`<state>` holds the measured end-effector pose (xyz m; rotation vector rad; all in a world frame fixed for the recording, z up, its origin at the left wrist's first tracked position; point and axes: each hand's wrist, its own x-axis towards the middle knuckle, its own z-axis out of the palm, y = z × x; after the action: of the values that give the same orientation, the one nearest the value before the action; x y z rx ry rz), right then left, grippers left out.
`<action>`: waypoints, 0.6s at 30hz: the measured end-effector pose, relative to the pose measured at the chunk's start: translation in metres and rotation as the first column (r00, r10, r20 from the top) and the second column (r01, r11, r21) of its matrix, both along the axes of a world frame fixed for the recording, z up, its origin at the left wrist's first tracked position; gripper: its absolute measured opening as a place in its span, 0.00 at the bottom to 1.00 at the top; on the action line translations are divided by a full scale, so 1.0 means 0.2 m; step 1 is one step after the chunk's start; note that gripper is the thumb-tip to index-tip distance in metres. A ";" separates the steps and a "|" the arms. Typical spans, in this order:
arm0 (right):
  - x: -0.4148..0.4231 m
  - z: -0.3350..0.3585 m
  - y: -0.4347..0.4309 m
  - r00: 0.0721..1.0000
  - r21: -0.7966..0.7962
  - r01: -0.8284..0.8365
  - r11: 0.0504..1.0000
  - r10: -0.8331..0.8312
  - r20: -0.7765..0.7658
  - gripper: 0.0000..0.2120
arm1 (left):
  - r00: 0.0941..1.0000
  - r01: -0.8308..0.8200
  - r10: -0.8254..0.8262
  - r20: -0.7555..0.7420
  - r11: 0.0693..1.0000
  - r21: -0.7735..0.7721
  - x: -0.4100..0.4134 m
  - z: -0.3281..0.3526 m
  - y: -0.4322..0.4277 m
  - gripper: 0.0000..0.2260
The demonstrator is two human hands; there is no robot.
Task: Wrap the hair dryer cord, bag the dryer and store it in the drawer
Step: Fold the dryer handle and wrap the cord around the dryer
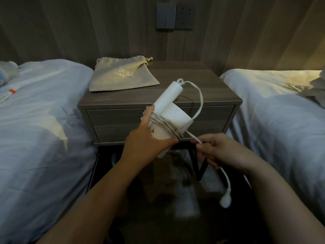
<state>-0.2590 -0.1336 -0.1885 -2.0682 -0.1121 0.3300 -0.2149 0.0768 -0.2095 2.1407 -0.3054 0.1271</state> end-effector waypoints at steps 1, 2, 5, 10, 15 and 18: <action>-0.01 0.01 -0.01 0.999 -0.079 -0.047 0.996 0.046 -0.017 0.11 | 1.000 -0.020 0.020 0.015 0.999 0.030 0.01 0.00 0.01 0.47; -0.03 0.03 -0.01 0.996 -0.158 -0.092 0.983 0.088 -0.029 0.12 | 0.999 -0.037 0.036 0.025 0.997 0.067 0.01 0.01 0.01 0.48; -0.06 0.08 -0.01 0.991 -0.239 -0.126 0.963 0.136 0.023 0.17 | 0.997 -0.070 0.060 0.055 0.977 0.202 0.02 0.01 0.01 0.49; -0.09 0.12 0.04 0.980 -0.188 -0.157 0.970 0.176 0.088 0.12 | 0.997 -0.023 -0.002 0.072 0.937 0.349 0.01 -0.01 0.00 0.48; -0.08 0.09 -0.03 0.961 0.060 -0.268 0.962 0.271 -0.048 0.11 | 0.997 0.060 -0.074 0.017 0.902 0.427 0.01 -0.02 0.01 0.48; -0.06 0.07 -0.02 0.982 -0.022 -0.178 0.984 0.179 0.066 0.07 | 0.994 0.091 -0.106 0.004 0.873 0.479 0.02 -0.04 0.01 0.48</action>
<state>-0.2718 -0.1384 -0.1745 -2.0901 -0.3387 0.3714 -0.2102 0.0795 -0.2177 2.6106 -0.5057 0.0236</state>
